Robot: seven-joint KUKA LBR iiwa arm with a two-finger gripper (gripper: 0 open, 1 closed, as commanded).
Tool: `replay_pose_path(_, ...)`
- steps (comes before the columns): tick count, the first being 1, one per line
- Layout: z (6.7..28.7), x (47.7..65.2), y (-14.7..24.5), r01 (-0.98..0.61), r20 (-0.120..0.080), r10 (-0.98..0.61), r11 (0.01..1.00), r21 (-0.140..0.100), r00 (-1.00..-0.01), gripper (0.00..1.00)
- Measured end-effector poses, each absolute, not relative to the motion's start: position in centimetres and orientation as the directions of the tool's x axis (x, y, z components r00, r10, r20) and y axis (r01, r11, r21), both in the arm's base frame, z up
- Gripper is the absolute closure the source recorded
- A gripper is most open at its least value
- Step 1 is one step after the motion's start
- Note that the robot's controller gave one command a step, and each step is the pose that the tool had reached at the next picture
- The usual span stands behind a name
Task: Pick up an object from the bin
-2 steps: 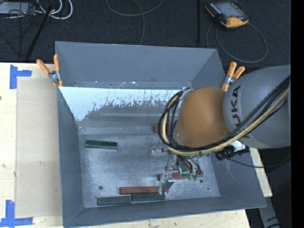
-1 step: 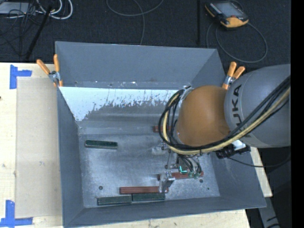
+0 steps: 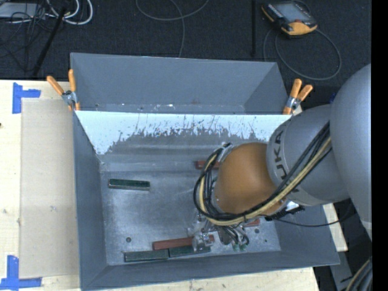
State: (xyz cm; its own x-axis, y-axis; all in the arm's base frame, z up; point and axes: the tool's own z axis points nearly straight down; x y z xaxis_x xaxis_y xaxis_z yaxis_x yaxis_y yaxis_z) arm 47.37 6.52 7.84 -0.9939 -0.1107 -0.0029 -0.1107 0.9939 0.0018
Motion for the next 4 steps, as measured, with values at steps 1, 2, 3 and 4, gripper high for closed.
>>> replay_pose_path(1,7.9,47.4,6.5,-0.110,-0.006,-0.110,0.994,0.002,-0.994,1.00)
replay_pose_path(2,12.4,47.1,3.9,-0.161,0.006,-0.161,0.987,0.001,-0.987,1.00)
replay_pose_path(3,13.1,53.5,10.4,-0.019,0.001,-0.019,1.000,0.000,-1.000,0.00)
replay_pose_path(4,13.1,53.5,10.4,-0.017,0.001,-0.017,1.000,0.000,-1.000,0.00)
